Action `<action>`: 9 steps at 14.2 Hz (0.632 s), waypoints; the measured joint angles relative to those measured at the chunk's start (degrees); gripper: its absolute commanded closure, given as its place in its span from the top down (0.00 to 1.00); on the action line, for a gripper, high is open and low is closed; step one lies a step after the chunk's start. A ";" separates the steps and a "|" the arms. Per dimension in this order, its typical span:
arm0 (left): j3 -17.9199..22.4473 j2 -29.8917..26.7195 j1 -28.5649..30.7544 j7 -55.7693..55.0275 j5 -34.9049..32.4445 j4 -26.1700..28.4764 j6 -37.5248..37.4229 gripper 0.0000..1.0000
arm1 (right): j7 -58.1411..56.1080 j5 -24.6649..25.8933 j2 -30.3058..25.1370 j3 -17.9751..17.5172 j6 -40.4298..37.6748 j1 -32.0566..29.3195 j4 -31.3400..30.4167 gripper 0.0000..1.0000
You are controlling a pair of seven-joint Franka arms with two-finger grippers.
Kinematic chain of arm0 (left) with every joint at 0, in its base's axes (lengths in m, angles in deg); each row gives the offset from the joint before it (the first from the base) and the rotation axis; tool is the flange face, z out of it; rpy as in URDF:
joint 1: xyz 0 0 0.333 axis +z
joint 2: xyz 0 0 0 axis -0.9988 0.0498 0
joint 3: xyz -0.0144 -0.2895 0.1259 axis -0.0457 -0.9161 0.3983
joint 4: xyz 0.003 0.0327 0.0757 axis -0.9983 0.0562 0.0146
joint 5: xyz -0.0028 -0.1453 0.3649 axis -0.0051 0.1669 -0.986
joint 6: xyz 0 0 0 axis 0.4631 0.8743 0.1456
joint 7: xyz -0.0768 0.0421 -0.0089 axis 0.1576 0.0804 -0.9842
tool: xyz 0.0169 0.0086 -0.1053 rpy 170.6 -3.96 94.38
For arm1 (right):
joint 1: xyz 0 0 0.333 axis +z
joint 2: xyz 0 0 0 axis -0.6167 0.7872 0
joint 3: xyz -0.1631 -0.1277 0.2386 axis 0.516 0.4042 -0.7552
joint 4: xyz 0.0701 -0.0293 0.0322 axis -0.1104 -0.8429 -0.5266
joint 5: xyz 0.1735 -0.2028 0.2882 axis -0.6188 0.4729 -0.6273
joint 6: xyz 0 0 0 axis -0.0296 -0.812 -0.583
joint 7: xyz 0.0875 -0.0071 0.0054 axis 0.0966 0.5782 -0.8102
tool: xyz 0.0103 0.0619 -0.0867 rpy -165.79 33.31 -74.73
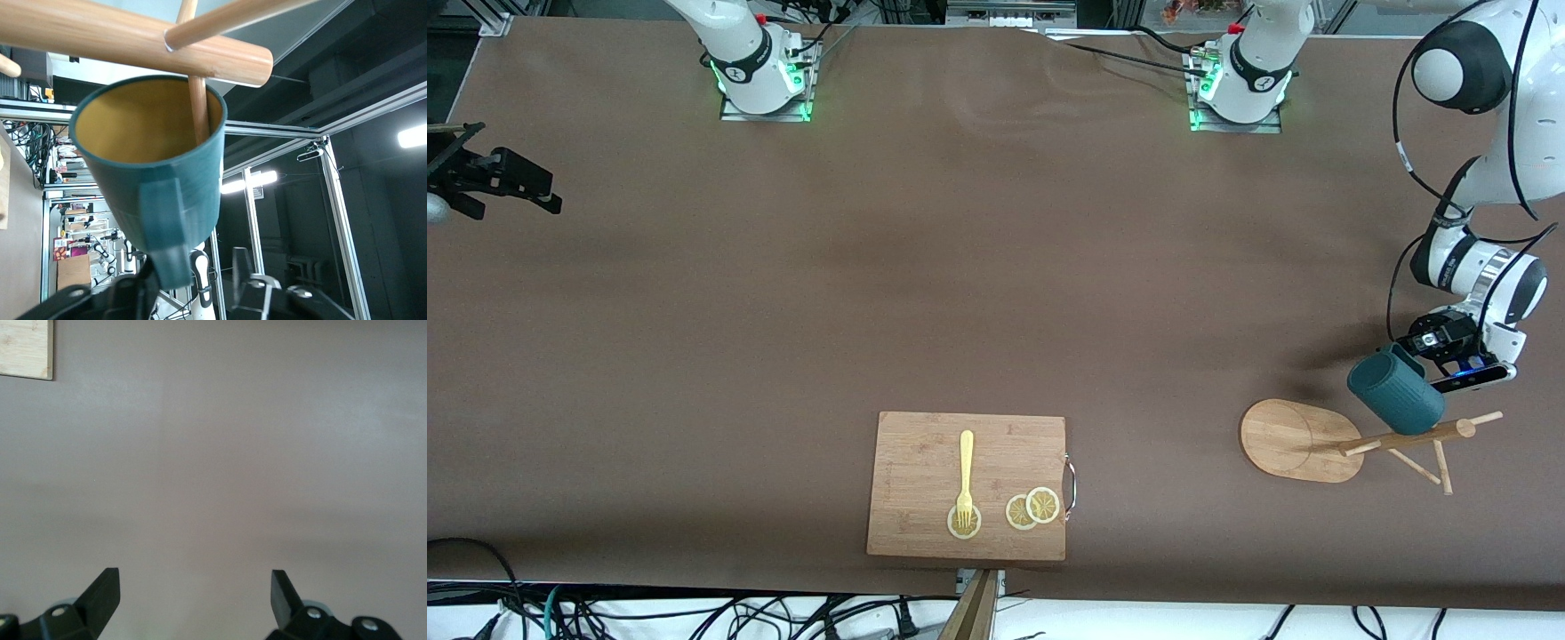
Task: Pass cup and hang on rack
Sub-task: 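Lower the mug handle onto a rack peg with the left gripper, then open the left gripper and pull it back from the mug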
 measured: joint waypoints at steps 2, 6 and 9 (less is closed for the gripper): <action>0.00 0.00 -0.01 0.00 0.00 -0.04 -0.33 1.00 | 0.00 0.00 0.00 0.00 0.00 0.00 0.00 1.00; 0.11 0.00 0.05 -0.02 -3.25 -0.21 -2.49 1.00 | 0.00 0.00 0.00 0.00 0.00 0.00 0.00 1.00; 1.04 0.00 0.20 -0.02 -6.32 -0.22 -4.24 1.00 | 0.00 -0.01 0.00 0.00 0.00 0.00 0.00 0.99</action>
